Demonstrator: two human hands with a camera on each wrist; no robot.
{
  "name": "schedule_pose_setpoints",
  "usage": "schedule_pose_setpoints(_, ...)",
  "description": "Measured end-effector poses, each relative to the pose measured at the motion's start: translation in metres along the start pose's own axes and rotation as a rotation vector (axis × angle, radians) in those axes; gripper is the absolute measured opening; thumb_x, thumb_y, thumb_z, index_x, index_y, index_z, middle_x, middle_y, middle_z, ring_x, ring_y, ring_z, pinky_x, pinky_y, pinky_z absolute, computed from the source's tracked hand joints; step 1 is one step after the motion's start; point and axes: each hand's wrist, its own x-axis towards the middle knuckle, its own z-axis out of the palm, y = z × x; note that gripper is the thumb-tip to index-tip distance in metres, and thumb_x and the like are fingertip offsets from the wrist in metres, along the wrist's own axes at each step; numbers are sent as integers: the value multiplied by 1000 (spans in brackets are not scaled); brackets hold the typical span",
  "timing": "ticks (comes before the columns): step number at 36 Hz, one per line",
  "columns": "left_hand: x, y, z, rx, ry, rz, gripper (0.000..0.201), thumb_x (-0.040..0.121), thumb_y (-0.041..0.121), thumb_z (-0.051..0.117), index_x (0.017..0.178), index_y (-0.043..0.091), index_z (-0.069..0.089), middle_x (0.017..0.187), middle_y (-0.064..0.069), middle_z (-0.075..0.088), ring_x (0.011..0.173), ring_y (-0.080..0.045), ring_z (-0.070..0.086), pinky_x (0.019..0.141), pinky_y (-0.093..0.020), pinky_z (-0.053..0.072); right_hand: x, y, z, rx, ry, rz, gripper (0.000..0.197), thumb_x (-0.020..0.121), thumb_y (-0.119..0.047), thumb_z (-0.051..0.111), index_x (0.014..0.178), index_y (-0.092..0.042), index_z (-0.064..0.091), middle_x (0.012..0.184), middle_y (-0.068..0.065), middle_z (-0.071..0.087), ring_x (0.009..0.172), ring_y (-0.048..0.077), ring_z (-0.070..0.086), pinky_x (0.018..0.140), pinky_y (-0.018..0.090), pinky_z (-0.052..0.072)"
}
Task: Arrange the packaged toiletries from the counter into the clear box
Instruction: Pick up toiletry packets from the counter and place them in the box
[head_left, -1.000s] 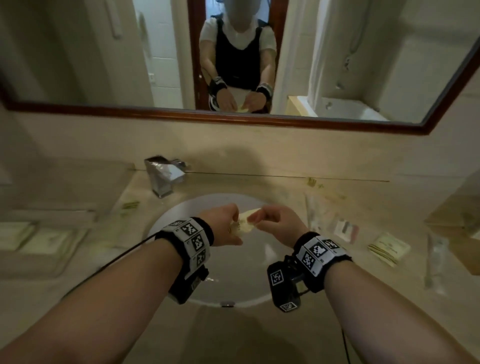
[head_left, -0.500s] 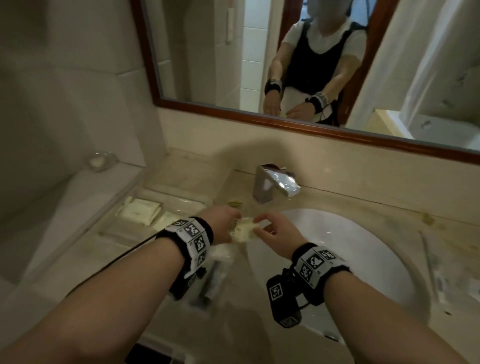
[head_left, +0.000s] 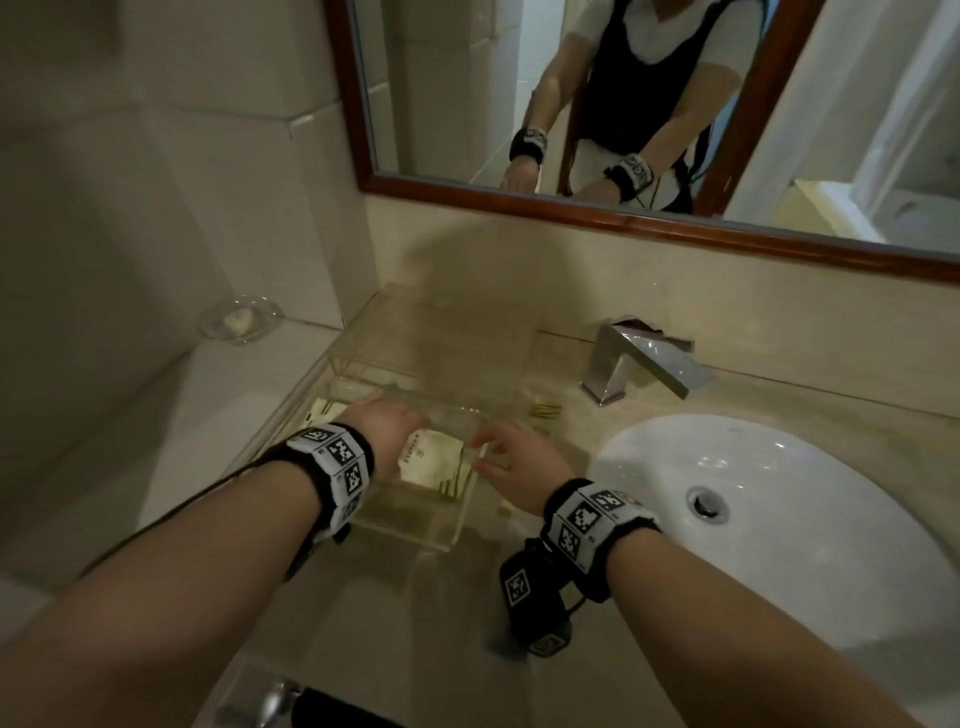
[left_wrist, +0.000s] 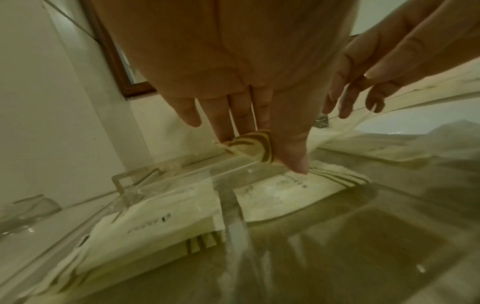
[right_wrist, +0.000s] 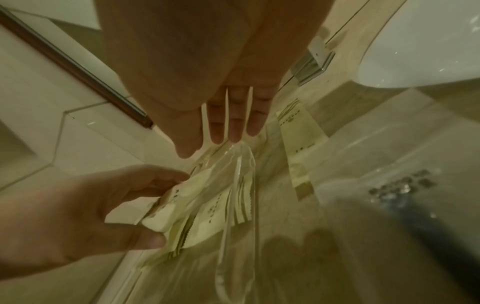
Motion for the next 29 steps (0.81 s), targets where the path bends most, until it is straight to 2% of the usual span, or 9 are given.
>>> schedule_pose_setpoints(4,14,-1,10,7,-1,53,73,79,29,65,143,30,30,144,4,43,132,-16,42,119,-34,10,11,-2,10,-141,4,4,36,90,-39,56,123,-25,54,131,1,52,125,22,43,107,33,31)
schedule_pose_setpoints(9,29,4,13,42,-72,93,69,86,24,60,145,26,26,150,5,35,138,-13,36,121,-35,8,22,-6,21,-229,-20,48,41,85,-45,59,123,-30,51,136,-4,47,134,22,31,111,40,22)
schedule_pose_setpoints(11,34,6,14,50,-95,108,69,85,28,62,145,24,28,149,2,37,137,-16,37,119,-35,13,26,-8,26,-265,-46,44,40,86,-44,58,122,-30,52,137,-4,45,136,23,27,111,42,19)
schedule_pose_setpoints(14,39,6,16,44,-101,123,71,80,35,67,141,24,33,143,-2,43,129,-24,45,109,-36,32,31,-11,32,-309,-71,52,37,86,-44,57,120,-30,54,135,-3,44,136,23,23,110,43,16)
schedule_pose_setpoints(16,41,5,18,45,-106,130,73,79,36,68,142,24,32,142,-3,44,128,-26,45,106,-37,35,34,-12,37,-338,-89,56,36,85,-42,57,119,-30,55,134,-2,45,135,24,23,109,42,16)
schedule_pose_setpoints(19,44,2,18,64,-103,145,78,81,34,67,145,23,25,146,-4,39,132,-26,41,109,-37,31,39,-14,42,-380,-107,72,36,85,-40,57,119,-27,54,132,1,45,134,26,23,109,44,15)
schedule_pose_setpoints(21,45,0,19,69,-95,153,85,78,40,69,147,22,22,148,-4,37,134,-25,39,113,-37,27,41,-15,44,-404,-108,85,38,84,-40,57,119,-25,53,132,2,45,134,26,24,110,45,14)
schedule_pose_setpoints(25,41,-3,19,103,-102,174,91,80,52,62,150,17,16,154,-4,28,141,-22,29,121,-40,10,41,-14,44,-440,-76,92,40,84,-38,56,120,-22,53,132,2,46,135,25,25,110,46,16)
schedule_pose_setpoints(29,36,-8,19,123,-78,128,84,88,51,51,151,17,7,159,-4,13,146,-21,16,120,-40,0,44,-16,40,-449,-78,111,38,85,-22,50,123,-19,51,133,4,46,133,24,28,109,44,20)
